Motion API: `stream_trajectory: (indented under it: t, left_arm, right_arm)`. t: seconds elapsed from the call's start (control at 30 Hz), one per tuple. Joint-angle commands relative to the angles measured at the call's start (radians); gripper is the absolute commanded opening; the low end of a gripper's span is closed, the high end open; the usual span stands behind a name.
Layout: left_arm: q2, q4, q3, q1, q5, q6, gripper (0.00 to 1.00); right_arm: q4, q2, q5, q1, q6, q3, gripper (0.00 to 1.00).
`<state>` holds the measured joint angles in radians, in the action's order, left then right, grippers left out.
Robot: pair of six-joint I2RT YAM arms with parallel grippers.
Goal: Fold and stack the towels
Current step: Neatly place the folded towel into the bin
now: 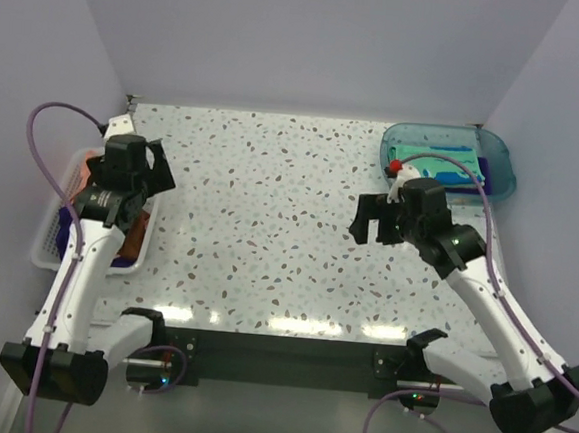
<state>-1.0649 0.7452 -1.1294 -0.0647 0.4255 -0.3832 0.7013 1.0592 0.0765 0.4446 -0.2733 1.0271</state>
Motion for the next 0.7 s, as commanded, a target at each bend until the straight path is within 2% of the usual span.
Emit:
stream_trajectory:
  t: [0.0, 0.13, 0.27, 0.47, 0.67]
  left_arm:
    - [0.112, 0.036, 0.006, 0.006, -0.082, 0.015, 1.0]
    - [0.309, 0.033, 0.042, 0.006, -0.154, 0.046, 1.0]
    - [0.443, 0.077, 0.025, 0.0, -0.176, 0.061, 1.0]
    - [0.617, 0.102, 0.033, -0.026, -0.169, 0.092, 1.0]
    - [0.81, 0.077, 0.071, -0.04, -0.119, 0.115, 1.0]
  right_arm:
    - [0.052, -0.135, -0.165, 0.0, -0.02, 0.027, 0.99]
    - [0.111, -0.315, -0.395, 0.0, -0.026, 0.048, 0.99]
    - [0.13, -0.436, -0.53, 0.0, -0.029, 0.062, 0.99]
    - [0.08, -0.582, -0.638, 0.0, 0.003, 0.008, 0.99]
    - [-0.003, -0.696, -0.655, 0.0, 0.048, -0.065, 0.99]
